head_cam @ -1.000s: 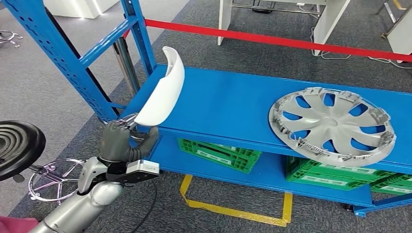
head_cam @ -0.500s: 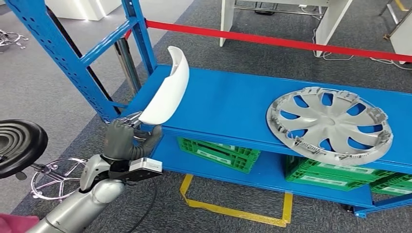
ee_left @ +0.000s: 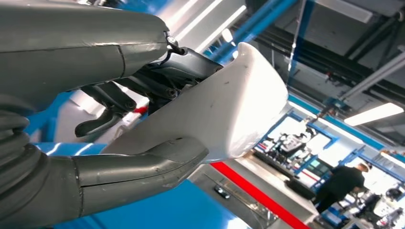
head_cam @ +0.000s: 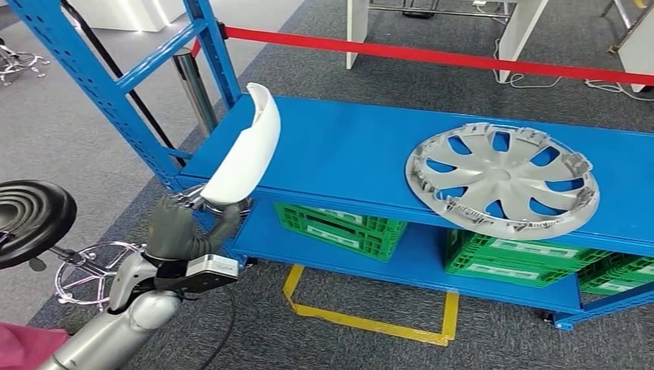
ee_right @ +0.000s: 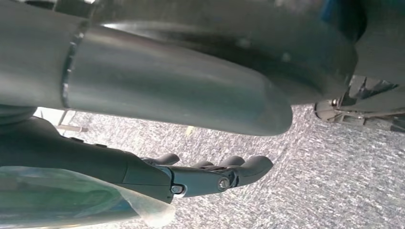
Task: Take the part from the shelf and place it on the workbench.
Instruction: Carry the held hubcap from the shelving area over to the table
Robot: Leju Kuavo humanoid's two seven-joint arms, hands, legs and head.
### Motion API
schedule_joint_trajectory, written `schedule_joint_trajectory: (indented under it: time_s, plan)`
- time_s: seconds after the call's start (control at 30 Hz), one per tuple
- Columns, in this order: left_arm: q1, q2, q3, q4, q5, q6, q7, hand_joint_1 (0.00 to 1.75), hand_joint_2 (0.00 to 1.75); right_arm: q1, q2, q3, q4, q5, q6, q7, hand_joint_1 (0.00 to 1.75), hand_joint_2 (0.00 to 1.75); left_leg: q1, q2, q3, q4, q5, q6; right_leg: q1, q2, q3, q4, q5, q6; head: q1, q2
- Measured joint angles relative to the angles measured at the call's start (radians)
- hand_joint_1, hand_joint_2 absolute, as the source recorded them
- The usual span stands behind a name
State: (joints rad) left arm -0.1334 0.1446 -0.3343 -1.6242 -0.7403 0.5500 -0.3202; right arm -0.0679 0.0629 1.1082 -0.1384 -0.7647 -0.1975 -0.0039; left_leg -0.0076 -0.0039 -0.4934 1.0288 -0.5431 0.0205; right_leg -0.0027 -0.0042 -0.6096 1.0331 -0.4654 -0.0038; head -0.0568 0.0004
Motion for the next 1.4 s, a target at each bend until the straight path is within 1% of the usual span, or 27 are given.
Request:
schedule_joint_trajectory:
  time_s: [0.1,0.13,0.2,0.27,0.3,0.33,0.37,0.43,0.5,0.53,0.6,0.67,0.73,0.77,0.8,0.83,0.87,0.9,0.97,1.03,1.07,1.13,1.17,1.23,1.3,1.33,1.4]
  plan:
    - [0.021,0.017,0.022,-0.018,0.008,-0.001,-0.004,1.75,1.75,-0.001,0.009,0.005,0.0,0.0,-0.004,0.003,0.0,0.0,-0.003,0.001,0.004,-0.034,0.015,0.005,-0.003,-0.002,-0.006,-0.005,0.016,0.017,-0.001,0.0]
    - [0.026,0.02,0.027,-0.022,0.009,-0.002,-0.004,1.75,1.75,-0.002,0.01,0.007,0.0,0.0,-0.004,0.003,0.0,0.0,-0.001,0.002,0.0,-0.041,0.025,0.008,-0.003,-0.001,-0.012,-0.001,0.007,0.023,0.0,0.0]
    - [0.033,0.024,0.035,-0.027,0.01,-0.005,-0.007,1.75,1.75,-0.003,0.011,0.009,0.0,0.0,-0.006,0.004,0.0,0.0,0.006,0.004,-0.016,-0.053,0.05,0.014,-0.002,0.002,-0.037,0.056,-0.058,0.032,0.003,0.0]
    - [0.039,0.025,0.041,-0.029,0.01,-0.01,-0.012,1.75,1.75,-0.004,0.011,0.009,0.0,-0.001,-0.008,0.004,0.0,0.0,0.006,0.005,-0.042,-0.051,0.069,0.018,-0.003,0.003,-0.07,0.174,-0.144,0.039,0.005,0.0]
    - [0.043,0.026,0.043,-0.029,0.01,-0.012,-0.015,1.75,1.75,-0.005,0.011,0.009,0.0,-0.002,-0.009,0.004,0.0,0.0,0.006,0.005,-0.056,-0.049,0.079,0.017,-0.004,0.003,-0.078,0.227,-0.163,0.041,0.004,0.0]
    - [0.046,0.026,0.044,-0.029,0.01,-0.013,-0.018,1.75,1.75,-0.006,0.011,0.009,0.0,-0.002,-0.01,0.004,0.0,0.0,0.006,0.005,-0.07,-0.047,0.087,0.016,-0.005,0.003,-0.075,0.255,-0.161,0.044,0.004,0.0]
    - [0.048,0.026,0.045,-0.029,0.01,-0.014,-0.02,1.75,1.75,-0.007,0.011,0.009,0.0,-0.003,-0.014,0.005,0.0,0.0,0.006,0.005,-0.084,-0.043,0.095,0.013,-0.006,0.003,-0.055,0.249,-0.138,0.046,0.004,0.0]
    - [0.052,0.027,0.048,-0.029,0.011,-0.014,-0.026,1.75,1.75,-0.01,0.013,0.009,0.0,-0.006,-0.025,0.007,0.0,0.0,0.008,0.004,-0.109,-0.032,0.109,0.005,-0.011,0.004,0.03,0.14,-0.088,0.049,0.004,0.0]
    - [0.057,0.029,0.056,-0.029,0.014,-0.013,-0.038,1.75,1.75,-0.014,0.019,0.009,-0.001,-0.01,-0.038,0.007,0.0,0.0,0.006,0.003,-0.128,-0.018,0.119,-0.006,-0.012,0.009,0.116,0.01,-0.088,0.046,0.004,0.0]
    - [0.059,0.031,0.059,-0.029,0.017,-0.012,-0.045,1.75,1.75,-0.015,0.023,0.009,-0.001,-0.011,-0.043,0.008,0.0,0.0,0.005,0.003,-0.134,-0.014,0.126,-0.011,-0.01,0.012,0.134,-0.024,-0.099,0.042,0.004,0.0]
    - [0.065,0.033,0.063,-0.029,0.023,-0.012,-0.056,1.75,1.75,-0.016,0.031,0.009,-0.002,-0.014,-0.049,0.008,0.0,0.0,0.006,0.003,-0.14,-0.014,0.14,-0.022,-0.008,0.012,0.129,-0.038,-0.098,0.023,0.005,0.0]
    - [0.075,0.036,0.066,-0.029,0.028,-0.012,-0.064,1.75,1.75,-0.016,0.037,0.009,-0.002,-0.018,-0.052,0.009,0.0,0.0,0.009,0.002,-0.15,0.005,0.109,-0.032,-0.009,0.006,0.113,-0.04,-0.081,0.001,0.003,0.0]
    - [0.081,0.039,0.07,-0.029,0.032,-0.011,-0.075,1.75,1.75,-0.017,0.039,0.009,-0.002,-0.02,-0.057,0.009,0.0,0.0,0.012,0.002,-0.171,0.091,0.011,-0.042,-0.01,0.001,0.095,-0.04,-0.06,-0.013,-0.002,0.0]
    - [0.083,0.04,0.071,-0.028,0.034,-0.011,-0.08,1.75,1.75,-0.017,0.04,0.009,-0.002,-0.021,-0.06,0.008,0.0,0.0,0.013,0.002,-0.182,0.157,-0.039,-0.046,-0.008,-0.001,0.083,-0.039,-0.049,-0.016,-0.004,0.0]
    - [0.084,0.04,0.073,-0.028,0.036,-0.011,-0.083,1.75,1.75,-0.017,0.04,0.009,-0.002,-0.021,-0.062,0.008,0.0,0.0,0.014,0.002,-0.189,0.216,-0.069,-0.048,-0.007,-0.003,0.07,-0.036,-0.038,-0.016,-0.004,0.0]
    - [0.086,0.041,0.074,-0.028,0.037,-0.011,-0.086,1.75,1.75,-0.017,0.04,0.009,-0.002,-0.021,-0.063,0.007,0.0,0.0,0.014,0.002,-0.185,0.254,-0.075,-0.049,-0.006,-0.005,0.055,-0.033,-0.028,-0.016,-0.004,0.0]
    - [0.088,0.041,0.075,-0.028,0.038,-0.011,-0.087,1.75,1.75,-0.017,0.041,0.009,-0.002,-0.021,-0.063,0.007,0.0,0.0,0.014,0.002,-0.168,0.259,-0.059,-0.048,-0.005,-0.006,0.04,-0.029,-0.02,-0.015,-0.005,0.0]
    - [0.089,0.042,0.075,-0.028,0.038,-0.011,-0.089,1.75,1.75,-0.017,0.042,0.009,-0.002,-0.021,-0.064,0.007,0.0,0.0,0.014,0.002,-0.135,0.226,-0.031,-0.046,-0.005,-0.007,0.026,-0.025,-0.013,-0.014,-0.005,0.0]
    - [0.088,0.043,0.076,-0.028,0.039,-0.011,-0.091,1.75,1.75,-0.018,0.045,0.009,-0.002,-0.022,-0.064,0.005,0.0,0.0,0.012,0.002,-0.038,0.088,0.007,-0.036,-0.003,-0.007,0.006,-0.017,0.0,-0.009,-0.005,0.0]
    - [0.085,0.045,0.078,-0.028,0.043,-0.012,-0.095,1.75,1.75,-0.02,0.048,0.009,-0.002,-0.023,-0.065,0.003,0.0,0.0,0.009,0.002,0.029,-0.026,0.005,-0.027,-0.001,-0.007,-0.006,-0.015,0.016,0.002,-0.005,0.0]
    - [0.083,0.046,0.08,-0.028,0.046,-0.013,-0.098,1.75,1.75,-0.02,0.05,0.009,-0.002,-0.024,-0.065,0.002,0.0,0.0,0.006,0.002,0.037,-0.047,0.001,-0.023,-0.001,-0.007,-0.01,-0.016,0.025,0.009,-0.004,0.0]
    - [0.08,0.048,0.083,-0.027,0.053,-0.016,-0.103,1.75,1.75,-0.02,0.051,0.009,-0.002,-0.024,-0.065,0.001,0.0,0.0,0.005,0.003,0.026,-0.056,0.016,-0.015,-0.003,-0.006,-0.017,-0.019,0.037,0.023,-0.004,0.0]
    - [0.078,0.049,0.084,-0.027,0.056,-0.017,-0.105,1.75,1.75,-0.02,0.052,0.009,-0.002,-0.024,-0.065,0.0,0.0,0.0,0.007,0.005,0.016,-0.059,0.028,-0.008,-0.004,-0.005,-0.027,-0.009,0.02,0.028,-0.003,0.0]
    - [0.074,0.05,0.084,-0.026,0.061,-0.019,-0.107,1.75,1.75,-0.022,0.052,0.009,-0.002,-0.025,-0.067,0.002,0.0,0.0,0.011,0.007,-0.011,-0.064,0.056,0.004,-0.006,0.0,-0.056,0.066,-0.065,0.036,0.001,0.0]
    - [0.073,0.05,0.087,-0.023,0.067,-0.024,-0.108,1.75,1.75,-0.025,0.053,0.009,-0.003,-0.025,-0.073,0.005,0.0,0.0,0.01,0.008,-0.044,-0.062,0.081,0.008,-0.007,0.0,-0.083,0.192,-0.15,0.043,0.004,0.0]
    - [0.073,0.05,0.089,-0.021,0.072,-0.028,-0.108,1.75,1.75,-0.027,0.053,0.009,-0.003,-0.026,-0.077,0.007,0.0,0.0,0.009,0.008,-0.061,-0.06,0.094,0.008,-0.007,0.0,-0.085,0.24,-0.16,0.046,0.004,0.0]
    - [0.072,0.052,0.094,-0.016,0.082,-0.034,-0.11,1.75,1.75,-0.03,0.054,0.009,-0.003,-0.028,-0.082,0.01,0.0,0.0,0.009,0.008,-0.096,-0.053,0.117,0.004,-0.008,0.0,-0.047,0.245,-0.114,0.048,0.004,0.0]
